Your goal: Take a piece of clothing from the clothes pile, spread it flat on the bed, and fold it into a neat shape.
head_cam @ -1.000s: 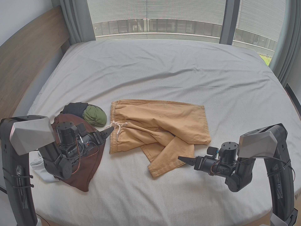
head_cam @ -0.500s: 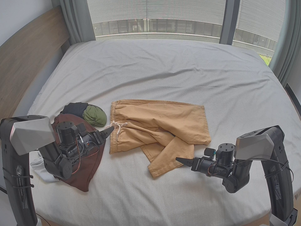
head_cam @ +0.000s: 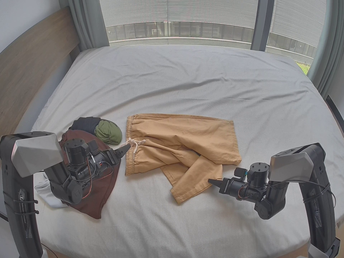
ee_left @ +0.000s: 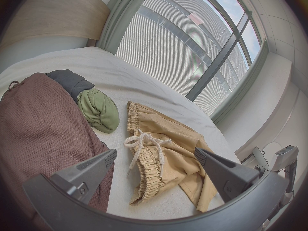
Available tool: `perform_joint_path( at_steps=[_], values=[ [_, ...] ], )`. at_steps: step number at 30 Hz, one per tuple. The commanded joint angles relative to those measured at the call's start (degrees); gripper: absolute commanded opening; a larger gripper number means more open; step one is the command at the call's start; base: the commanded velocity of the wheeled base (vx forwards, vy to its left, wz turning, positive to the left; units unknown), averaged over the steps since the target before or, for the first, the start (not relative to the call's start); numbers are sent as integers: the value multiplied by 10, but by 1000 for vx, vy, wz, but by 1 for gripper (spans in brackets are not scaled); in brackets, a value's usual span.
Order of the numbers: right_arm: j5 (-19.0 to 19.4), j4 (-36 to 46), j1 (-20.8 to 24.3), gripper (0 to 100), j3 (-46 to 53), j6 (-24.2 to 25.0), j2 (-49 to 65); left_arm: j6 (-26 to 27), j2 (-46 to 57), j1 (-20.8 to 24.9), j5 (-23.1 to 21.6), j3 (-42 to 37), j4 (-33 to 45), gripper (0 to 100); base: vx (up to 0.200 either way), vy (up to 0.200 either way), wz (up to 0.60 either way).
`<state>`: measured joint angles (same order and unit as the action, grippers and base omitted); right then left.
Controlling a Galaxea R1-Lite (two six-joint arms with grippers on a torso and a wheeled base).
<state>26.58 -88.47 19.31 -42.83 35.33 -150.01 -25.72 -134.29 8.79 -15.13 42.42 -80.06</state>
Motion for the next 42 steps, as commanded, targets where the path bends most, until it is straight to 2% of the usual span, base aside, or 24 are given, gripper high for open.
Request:
perform_joint_path(
  at_steps=[1,7,12,20,35,42],
  values=[
    [-2,0,-9,0,22,2,35,0,-1,0,0,-1,-1,100,0,0,0],
    [0,22,-39,0,61,4,82,0,-1,0,0,0,-1,100,0,0,0],
    [0,83,-63,0,62,-5,83,0,-3,-2,0,0,-1,100,0,0,0],
    [0,118,-103,0,56,-21,92,-1,-4,-2,0,0,-1,100,0,0,0],
    [0,109,-100,0,57,-25,98,-16,-48,11,-2,-1,-3,100,0,0,0],
    [0,109,-99,0,56,-25,98,-14,-97,11,0,-1,-60,100,0,0,0]
  ],
)
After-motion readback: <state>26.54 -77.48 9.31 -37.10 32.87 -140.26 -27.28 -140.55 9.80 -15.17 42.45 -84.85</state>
